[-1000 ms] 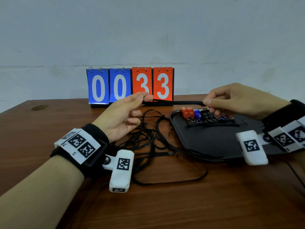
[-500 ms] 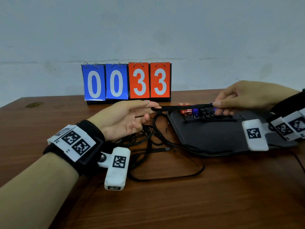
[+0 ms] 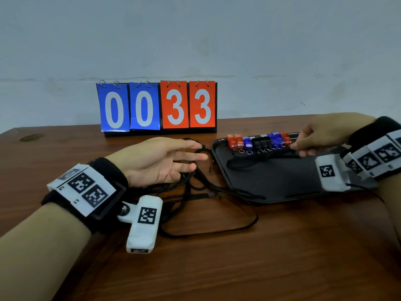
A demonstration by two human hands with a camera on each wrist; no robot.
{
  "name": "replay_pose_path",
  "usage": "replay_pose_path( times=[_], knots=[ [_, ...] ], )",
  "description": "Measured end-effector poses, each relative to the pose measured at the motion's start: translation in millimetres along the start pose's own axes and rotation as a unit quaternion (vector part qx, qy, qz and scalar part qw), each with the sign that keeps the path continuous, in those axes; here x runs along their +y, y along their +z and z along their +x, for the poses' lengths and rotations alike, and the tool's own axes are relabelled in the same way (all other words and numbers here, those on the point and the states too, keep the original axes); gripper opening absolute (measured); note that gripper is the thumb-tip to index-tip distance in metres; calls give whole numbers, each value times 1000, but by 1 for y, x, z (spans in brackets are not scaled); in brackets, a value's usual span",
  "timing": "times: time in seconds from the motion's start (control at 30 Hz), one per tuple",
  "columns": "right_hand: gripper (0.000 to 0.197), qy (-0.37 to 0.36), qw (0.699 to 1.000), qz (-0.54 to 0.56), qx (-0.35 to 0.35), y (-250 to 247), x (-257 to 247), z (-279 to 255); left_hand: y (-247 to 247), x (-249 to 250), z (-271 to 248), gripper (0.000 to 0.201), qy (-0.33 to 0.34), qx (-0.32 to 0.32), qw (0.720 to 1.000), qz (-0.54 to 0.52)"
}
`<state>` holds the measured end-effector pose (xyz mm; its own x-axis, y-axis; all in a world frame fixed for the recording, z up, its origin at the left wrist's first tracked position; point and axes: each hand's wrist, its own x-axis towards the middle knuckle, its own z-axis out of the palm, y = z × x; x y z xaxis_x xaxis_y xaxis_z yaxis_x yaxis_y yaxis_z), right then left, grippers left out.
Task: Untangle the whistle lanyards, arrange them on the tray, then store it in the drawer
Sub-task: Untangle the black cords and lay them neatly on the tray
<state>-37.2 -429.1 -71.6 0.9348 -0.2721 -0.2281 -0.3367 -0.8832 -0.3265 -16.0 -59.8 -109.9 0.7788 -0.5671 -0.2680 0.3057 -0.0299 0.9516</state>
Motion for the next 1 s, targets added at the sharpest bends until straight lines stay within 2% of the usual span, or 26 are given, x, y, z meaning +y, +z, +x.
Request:
replay_pose_path(
  times=[0.33, 0.5, 0.7, 0.83, 0.93, 1.0],
  knots=[
    [30, 23, 995, -87, 41, 0, 8, 7, -7, -2, 1, 47, -13, -5, 997, 76],
    [30, -3, 989, -132, 66, -1, 9, 10, -6, -3, 0, 46, -35, -30, 994, 103],
    [42, -70, 993, -92, -7, 0, -2, 1, -2, -4, -1, 44, -17, -42, 989, 140],
    [38, -149, 984, -95, -26, 6, -20, -19, 3, -7, -2, 43, 14, -26, 991, 131],
    [36, -223, 970, -40, -90, 10, -37, -41, -2, -10, 0, 53, 36, -28, 982, 185],
    [30, -264, 952, 11, -155, 15, -47, -52, -8, -12, 1, 69, 40, -37, 974, 222]
  ],
)
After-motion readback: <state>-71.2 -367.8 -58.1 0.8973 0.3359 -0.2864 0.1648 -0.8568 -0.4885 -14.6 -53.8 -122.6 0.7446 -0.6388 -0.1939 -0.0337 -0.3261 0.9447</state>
